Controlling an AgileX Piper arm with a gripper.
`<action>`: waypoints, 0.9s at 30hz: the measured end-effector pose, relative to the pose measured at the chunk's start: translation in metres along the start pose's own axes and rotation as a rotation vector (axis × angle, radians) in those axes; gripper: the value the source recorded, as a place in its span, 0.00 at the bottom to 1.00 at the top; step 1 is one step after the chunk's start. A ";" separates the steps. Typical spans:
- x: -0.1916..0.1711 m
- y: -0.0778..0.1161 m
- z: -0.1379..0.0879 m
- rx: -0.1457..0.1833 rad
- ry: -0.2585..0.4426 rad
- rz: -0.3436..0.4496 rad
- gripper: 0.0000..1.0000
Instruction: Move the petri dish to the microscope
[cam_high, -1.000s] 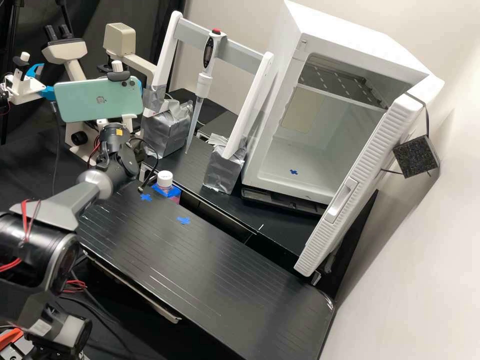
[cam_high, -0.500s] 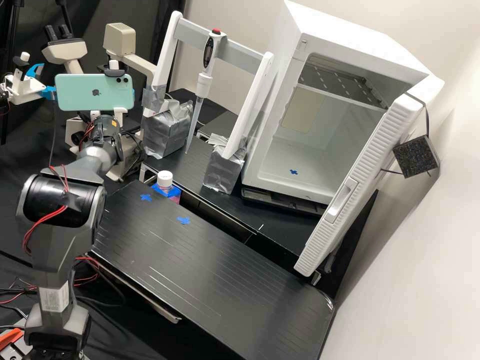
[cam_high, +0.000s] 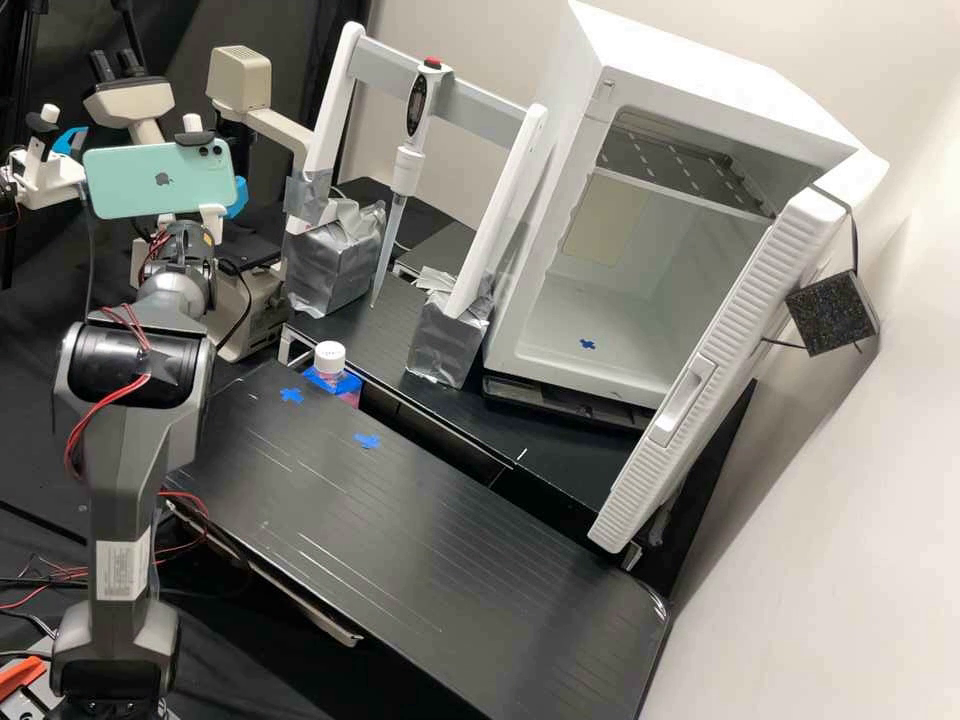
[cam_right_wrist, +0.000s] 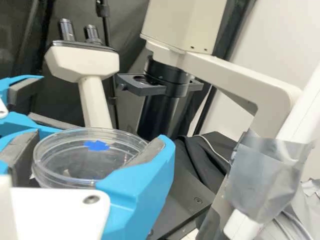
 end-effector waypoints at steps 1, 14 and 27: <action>0.002 -0.001 0.001 0.005 -0.003 -0.001 0.00; 0.045 -0.013 0.012 0.040 -0.065 -0.061 0.00; 0.076 -0.027 0.024 0.055 -0.110 -0.113 0.00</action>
